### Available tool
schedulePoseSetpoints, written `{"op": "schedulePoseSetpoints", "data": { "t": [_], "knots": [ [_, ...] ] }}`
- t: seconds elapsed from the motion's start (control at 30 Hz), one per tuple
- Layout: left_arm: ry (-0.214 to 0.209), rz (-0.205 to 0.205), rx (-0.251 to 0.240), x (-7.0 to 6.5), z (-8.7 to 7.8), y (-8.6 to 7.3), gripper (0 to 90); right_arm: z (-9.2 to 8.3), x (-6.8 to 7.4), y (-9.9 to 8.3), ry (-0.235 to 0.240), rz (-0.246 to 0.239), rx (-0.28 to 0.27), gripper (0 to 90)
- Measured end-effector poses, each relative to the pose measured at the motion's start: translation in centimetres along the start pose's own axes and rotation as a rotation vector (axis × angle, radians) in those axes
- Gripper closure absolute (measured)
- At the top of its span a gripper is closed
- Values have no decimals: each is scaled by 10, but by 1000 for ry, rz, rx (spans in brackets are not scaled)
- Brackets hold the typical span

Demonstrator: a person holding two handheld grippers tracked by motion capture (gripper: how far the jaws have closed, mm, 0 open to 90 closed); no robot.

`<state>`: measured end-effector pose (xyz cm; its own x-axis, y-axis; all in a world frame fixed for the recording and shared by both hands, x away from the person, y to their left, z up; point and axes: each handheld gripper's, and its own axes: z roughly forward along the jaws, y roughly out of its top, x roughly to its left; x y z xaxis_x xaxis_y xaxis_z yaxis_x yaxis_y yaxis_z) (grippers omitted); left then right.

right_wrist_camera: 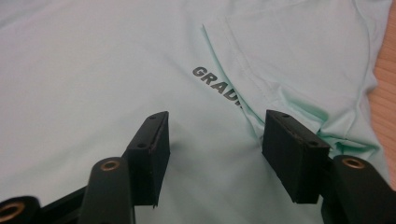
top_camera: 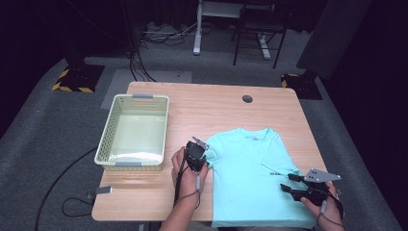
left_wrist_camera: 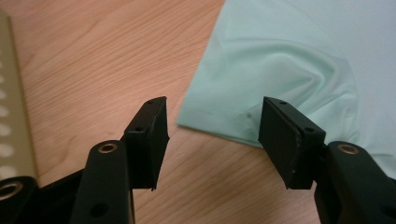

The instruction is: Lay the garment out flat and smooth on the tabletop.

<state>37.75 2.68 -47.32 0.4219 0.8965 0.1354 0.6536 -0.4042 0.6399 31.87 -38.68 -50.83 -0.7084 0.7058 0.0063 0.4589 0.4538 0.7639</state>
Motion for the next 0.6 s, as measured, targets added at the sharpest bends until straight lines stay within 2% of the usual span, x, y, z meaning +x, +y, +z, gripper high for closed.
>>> {"op": "schedulePoseSetpoints", "data": {
  "t": [0.1, 0.33, 0.43, 0.53, 0.6],
  "knots": [
    [-22, 19, -40, -7, -8, 0, 405, 0, 0, 0, -3, -3, 1, 419],
    [-132, 120, -117, -48, -19, 8, 379, 0, 1, 0, -2, -4, 2, 418],
    [-178, 166, -126, -64, -19, 10, 356, 0, 0, 0, -2, -4, 1, 418],
    [-251, 190, -121, -77, -15, 8, 350, 0, 1, 0, -4, -6, 2, 418],
    [-278, 210, -114, -84, -10, 4, 348, 0, 1, 0, -7, -8, 3, 417]
  ]
}}
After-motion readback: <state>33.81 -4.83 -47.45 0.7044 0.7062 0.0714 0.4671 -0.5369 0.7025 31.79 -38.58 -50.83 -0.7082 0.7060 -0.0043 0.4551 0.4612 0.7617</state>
